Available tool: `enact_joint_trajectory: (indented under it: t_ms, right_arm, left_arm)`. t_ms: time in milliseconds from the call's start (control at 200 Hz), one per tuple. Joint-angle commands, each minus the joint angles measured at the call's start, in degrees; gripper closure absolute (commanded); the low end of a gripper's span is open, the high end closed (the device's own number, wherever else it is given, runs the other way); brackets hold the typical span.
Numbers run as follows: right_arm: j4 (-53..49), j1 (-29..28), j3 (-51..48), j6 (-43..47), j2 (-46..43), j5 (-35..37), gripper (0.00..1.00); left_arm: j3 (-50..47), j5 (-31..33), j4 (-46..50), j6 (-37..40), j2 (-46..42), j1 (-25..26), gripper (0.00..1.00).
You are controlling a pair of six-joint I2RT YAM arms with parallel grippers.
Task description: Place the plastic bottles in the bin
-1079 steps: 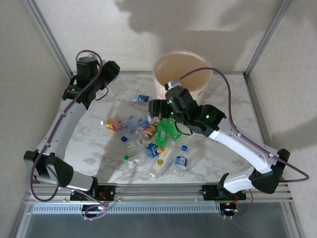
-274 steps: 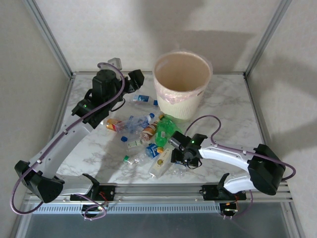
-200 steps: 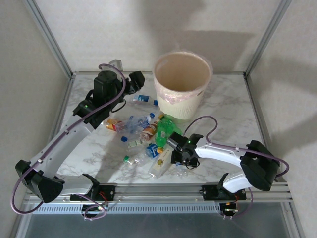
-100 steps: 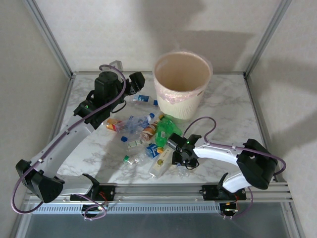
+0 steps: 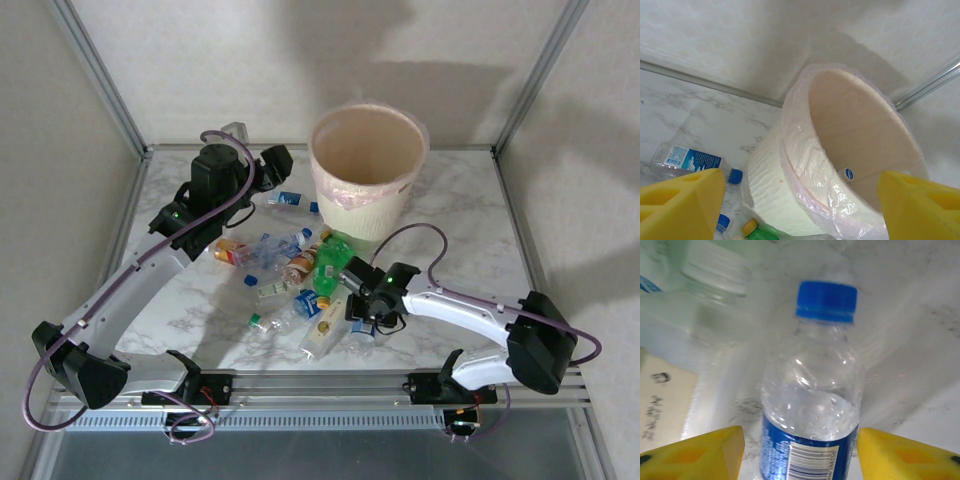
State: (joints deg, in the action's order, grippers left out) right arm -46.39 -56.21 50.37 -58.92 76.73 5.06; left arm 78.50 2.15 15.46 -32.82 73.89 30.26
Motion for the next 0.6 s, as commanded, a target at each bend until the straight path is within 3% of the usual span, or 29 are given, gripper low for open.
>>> enact_joint_trajectory:
  t_ms: [0,220,596]
  right_arm:
    - [-5.0,-0.7,2.3,1.1,-0.9,2.8,0.37]
    - [-5.4,-0.7,1.5,0.1,4.6,2.4,0.3]
    - [3.4,-0.5,-1.8,-0.1,10.3,-0.2,0.3]
  left_arm:
    - [-0.8,-0.8,-1.2,-0.5,0.1,-0.4,0.2]
    - [-0.9,-1.2,-1.2,-0.9,0.3,-0.5,0.21]
    - [-2.2,-0.9,-0.9,-0.9,-0.9,-0.6,0.21]
